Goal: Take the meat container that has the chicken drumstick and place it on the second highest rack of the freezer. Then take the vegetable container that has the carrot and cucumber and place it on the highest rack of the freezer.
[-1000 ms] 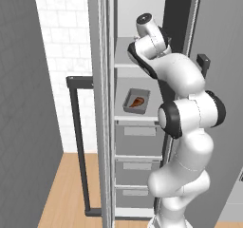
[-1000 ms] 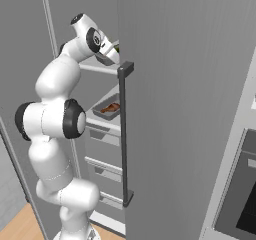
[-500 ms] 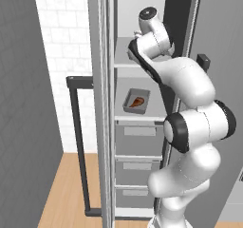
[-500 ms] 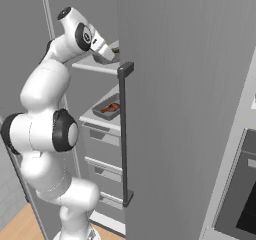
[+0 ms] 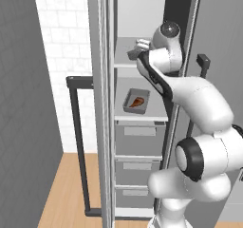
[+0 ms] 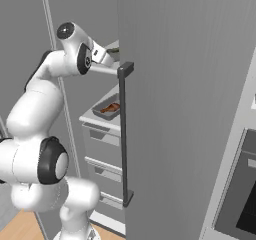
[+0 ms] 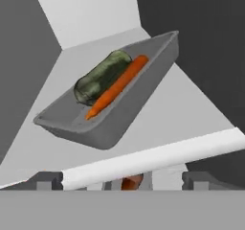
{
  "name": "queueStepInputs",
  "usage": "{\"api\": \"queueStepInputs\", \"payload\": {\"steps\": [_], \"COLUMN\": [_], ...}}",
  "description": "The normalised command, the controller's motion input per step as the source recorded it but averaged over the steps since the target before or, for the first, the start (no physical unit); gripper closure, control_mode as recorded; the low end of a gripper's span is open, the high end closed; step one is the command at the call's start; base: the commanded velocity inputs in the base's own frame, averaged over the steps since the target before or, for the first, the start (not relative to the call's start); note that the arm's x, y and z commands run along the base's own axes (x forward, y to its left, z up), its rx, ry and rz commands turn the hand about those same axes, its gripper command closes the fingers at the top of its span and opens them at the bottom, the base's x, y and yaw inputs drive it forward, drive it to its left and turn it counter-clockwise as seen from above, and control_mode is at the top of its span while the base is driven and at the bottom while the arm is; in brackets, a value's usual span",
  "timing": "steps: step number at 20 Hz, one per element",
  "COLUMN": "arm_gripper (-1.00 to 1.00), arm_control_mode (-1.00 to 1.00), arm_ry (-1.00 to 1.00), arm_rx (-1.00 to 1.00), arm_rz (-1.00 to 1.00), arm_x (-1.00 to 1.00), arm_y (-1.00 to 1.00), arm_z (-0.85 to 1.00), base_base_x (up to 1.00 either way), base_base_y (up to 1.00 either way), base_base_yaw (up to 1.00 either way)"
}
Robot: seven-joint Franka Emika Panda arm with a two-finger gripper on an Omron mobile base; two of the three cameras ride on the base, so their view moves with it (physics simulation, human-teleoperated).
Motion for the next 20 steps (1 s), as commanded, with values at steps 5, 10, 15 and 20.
{"api": "queueStepInputs", "payload": {"steps": [5, 10, 15, 20], "arm_gripper": [-1.0, -1.0, -1.0, -1.0], "arm_control_mode": [-1.0, -1.0, -1.0, -1.0], "arm_ry": [-0.03, 0.0, 0.02, 0.25], "arm_rx": [-0.03, -0.13, -0.32, -0.3], "arm_rz": [0.43, 0.32, 0.13, 0.0], "arm_x": [-0.99, -1.0, -0.88, -0.64], "arm_y": [0.0, 0.0, 0.0, 0.0], "arm_z": [0.06, 0.09, 0.02, -0.02], "base_base_x": [0.0, 0.0, 0.0, 0.0], "base_base_y": [0.0, 0.0, 0.0, 0.0], "base_base_yaw": [0.0, 0.0, 0.0, 0.0]}}
